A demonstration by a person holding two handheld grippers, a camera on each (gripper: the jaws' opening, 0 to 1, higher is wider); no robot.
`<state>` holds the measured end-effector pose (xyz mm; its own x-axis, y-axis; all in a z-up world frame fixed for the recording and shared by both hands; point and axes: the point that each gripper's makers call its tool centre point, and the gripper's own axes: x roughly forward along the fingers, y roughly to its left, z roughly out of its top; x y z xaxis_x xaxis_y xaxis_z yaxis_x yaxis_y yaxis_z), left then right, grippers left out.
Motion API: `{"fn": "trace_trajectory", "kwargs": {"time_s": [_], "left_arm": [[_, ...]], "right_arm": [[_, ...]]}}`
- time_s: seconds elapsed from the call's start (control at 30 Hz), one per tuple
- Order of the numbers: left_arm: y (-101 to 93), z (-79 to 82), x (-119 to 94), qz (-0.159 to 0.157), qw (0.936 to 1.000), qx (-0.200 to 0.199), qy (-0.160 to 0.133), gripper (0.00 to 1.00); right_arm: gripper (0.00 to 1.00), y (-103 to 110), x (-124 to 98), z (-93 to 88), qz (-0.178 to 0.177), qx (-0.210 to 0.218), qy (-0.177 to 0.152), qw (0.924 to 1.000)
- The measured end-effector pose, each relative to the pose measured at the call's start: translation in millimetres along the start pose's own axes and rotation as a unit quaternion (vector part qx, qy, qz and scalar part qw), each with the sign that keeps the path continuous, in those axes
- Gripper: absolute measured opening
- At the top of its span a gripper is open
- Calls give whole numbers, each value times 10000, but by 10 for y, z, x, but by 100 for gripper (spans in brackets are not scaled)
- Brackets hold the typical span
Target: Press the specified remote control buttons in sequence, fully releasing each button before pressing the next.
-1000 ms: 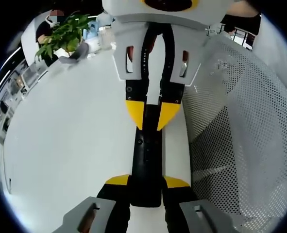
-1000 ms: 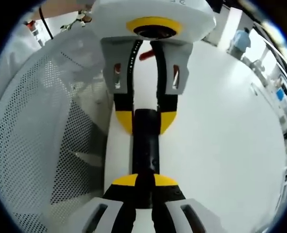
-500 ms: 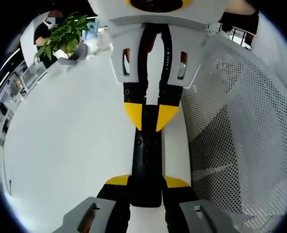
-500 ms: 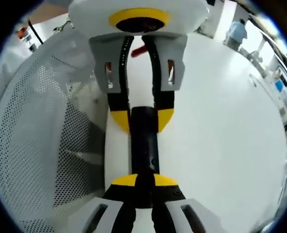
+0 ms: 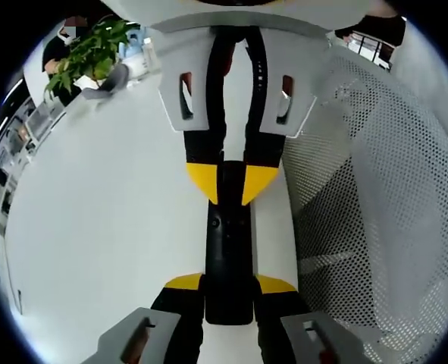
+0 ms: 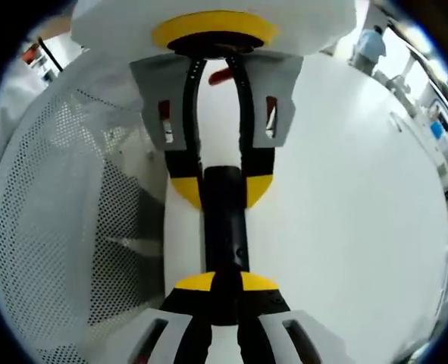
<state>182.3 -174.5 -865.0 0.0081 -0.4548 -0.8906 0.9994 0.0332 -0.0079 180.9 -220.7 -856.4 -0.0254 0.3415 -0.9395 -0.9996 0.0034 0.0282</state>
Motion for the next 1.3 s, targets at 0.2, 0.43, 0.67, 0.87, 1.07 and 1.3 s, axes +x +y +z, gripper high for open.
{"fn": "trace_trajectory", "kwargs": {"time_s": [0.2, 0.43, 0.67, 0.87, 1.07, 1.3], "left_arm": [[9, 1, -1, -22, 10000, -9, -75, 25], [13, -6, -1, 8, 9998, -72, -173, 24], [15, -3, -1, 19, 9996, -108, -276, 24], [16, -1, 1, 13, 9995, -116, -296, 24], [16, -4, 2, 14, 9995, -119, -285, 24], [13, -5, -3, 8, 9995, -121, -285, 24]], "right_arm": [[7, -6, -5, -3, -57, -170, -116, 9998], [7, -9, -16, -4, -88, 118, -338, 9993], [5, -13, -33, -53, -134, 259, -321, 9991], [5, -2, -18, -51, -230, 123, -227, 9994], [5, -11, 7, -38, -164, -31, 153, 9997], [5, -19, -17, -62, -90, 239, -107, 9996]]}}
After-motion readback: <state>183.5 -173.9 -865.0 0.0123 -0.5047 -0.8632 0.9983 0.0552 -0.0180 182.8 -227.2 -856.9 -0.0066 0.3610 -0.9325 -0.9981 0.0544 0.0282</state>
